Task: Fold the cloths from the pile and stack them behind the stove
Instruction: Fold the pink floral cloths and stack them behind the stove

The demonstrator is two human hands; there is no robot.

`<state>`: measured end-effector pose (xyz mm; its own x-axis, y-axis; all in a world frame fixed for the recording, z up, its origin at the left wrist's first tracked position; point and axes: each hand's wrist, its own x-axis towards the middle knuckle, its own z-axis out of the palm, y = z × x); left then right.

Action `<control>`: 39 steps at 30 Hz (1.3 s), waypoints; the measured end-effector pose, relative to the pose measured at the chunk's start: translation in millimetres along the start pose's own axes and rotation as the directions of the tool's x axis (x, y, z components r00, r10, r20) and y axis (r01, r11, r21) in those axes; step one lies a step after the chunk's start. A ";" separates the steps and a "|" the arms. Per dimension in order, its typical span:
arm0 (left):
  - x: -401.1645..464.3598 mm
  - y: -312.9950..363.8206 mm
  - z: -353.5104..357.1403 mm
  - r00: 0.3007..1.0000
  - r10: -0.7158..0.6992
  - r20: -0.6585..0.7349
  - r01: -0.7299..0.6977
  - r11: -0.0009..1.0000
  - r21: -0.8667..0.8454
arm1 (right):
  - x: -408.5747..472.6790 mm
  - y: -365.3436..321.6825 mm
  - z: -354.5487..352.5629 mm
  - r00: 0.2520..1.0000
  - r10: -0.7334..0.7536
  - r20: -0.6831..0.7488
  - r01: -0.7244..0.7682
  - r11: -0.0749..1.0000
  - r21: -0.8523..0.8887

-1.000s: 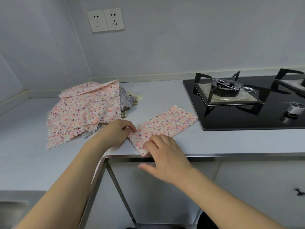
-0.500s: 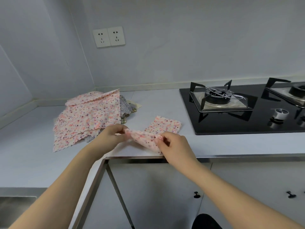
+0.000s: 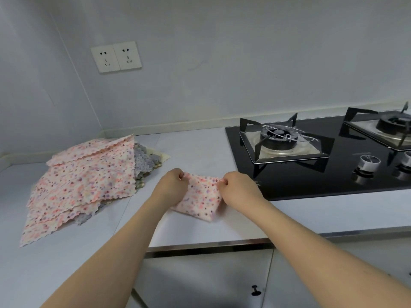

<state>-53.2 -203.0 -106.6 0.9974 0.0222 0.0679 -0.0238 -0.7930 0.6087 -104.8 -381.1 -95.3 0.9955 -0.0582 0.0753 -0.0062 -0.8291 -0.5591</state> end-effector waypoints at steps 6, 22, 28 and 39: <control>10.0 4.1 14.9 0.989 0.145 -0.042 -0.121 0.926 0.357 | 21.2 1.3 3.4 0.998 -0.059 0.004 0.057 0.939 -0.339; -4.9 -10.8 17.1 0.837 0.497 -0.229 -0.408 0.846 0.345 | -6.5 -1.5 15.8 0.901 -0.399 -0.170 0.351 0.901 -0.256; -24.1 -28.3 10.8 0.872 0.486 0.060 -0.477 0.815 0.328 | -14.2 6.4 24.4 0.944 -0.328 0.036 0.318 0.874 -0.367; -23.8 -26.0 -5.7 0.913 0.083 0.400 -0.261 0.871 0.417 | -7.3 8.4 10.4 0.932 -0.273 0.236 0.339 0.888 -0.312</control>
<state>-76.7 -179.5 -119.5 0.9355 -0.2886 -0.2036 -0.2533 -0.9500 0.1825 -111.2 -381.8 -109.2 0.9524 0.3037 0.0280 0.3025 -0.9289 -0.2136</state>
